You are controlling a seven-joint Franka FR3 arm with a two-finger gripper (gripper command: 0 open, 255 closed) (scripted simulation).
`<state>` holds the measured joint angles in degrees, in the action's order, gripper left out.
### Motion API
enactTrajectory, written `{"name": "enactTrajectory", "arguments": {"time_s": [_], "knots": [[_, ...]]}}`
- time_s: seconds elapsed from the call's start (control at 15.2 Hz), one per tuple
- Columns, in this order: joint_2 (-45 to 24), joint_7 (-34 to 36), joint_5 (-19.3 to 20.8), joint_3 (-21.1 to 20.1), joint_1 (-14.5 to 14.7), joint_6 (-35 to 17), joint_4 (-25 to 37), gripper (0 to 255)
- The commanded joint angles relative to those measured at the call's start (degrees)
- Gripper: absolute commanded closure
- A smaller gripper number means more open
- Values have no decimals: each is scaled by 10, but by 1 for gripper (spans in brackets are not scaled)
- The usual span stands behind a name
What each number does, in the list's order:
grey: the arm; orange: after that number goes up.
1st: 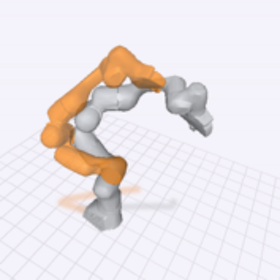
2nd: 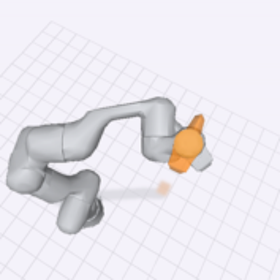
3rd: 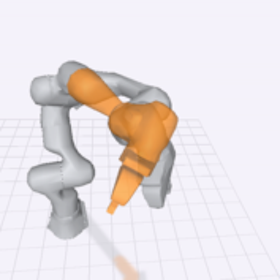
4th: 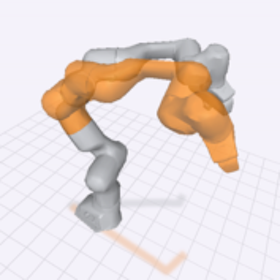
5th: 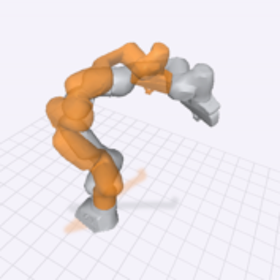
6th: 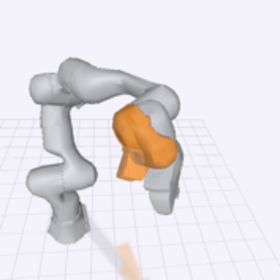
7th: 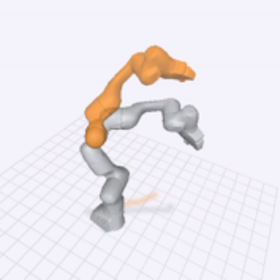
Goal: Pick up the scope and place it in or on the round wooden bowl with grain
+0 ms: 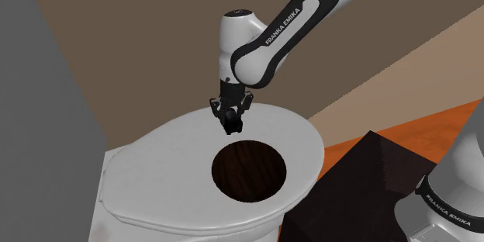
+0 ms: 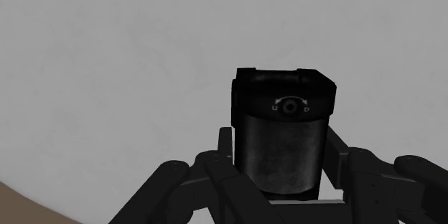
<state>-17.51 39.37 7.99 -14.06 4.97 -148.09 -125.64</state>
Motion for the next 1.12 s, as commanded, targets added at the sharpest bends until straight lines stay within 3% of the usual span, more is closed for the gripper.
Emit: {"name": "enactTrajectory", "arguments": {"time_s": [0.0,1.06], "knots": [[0,0,0,0,0,0,0,255],[88,-30,-43,-17,-12,108,24,255]]}}
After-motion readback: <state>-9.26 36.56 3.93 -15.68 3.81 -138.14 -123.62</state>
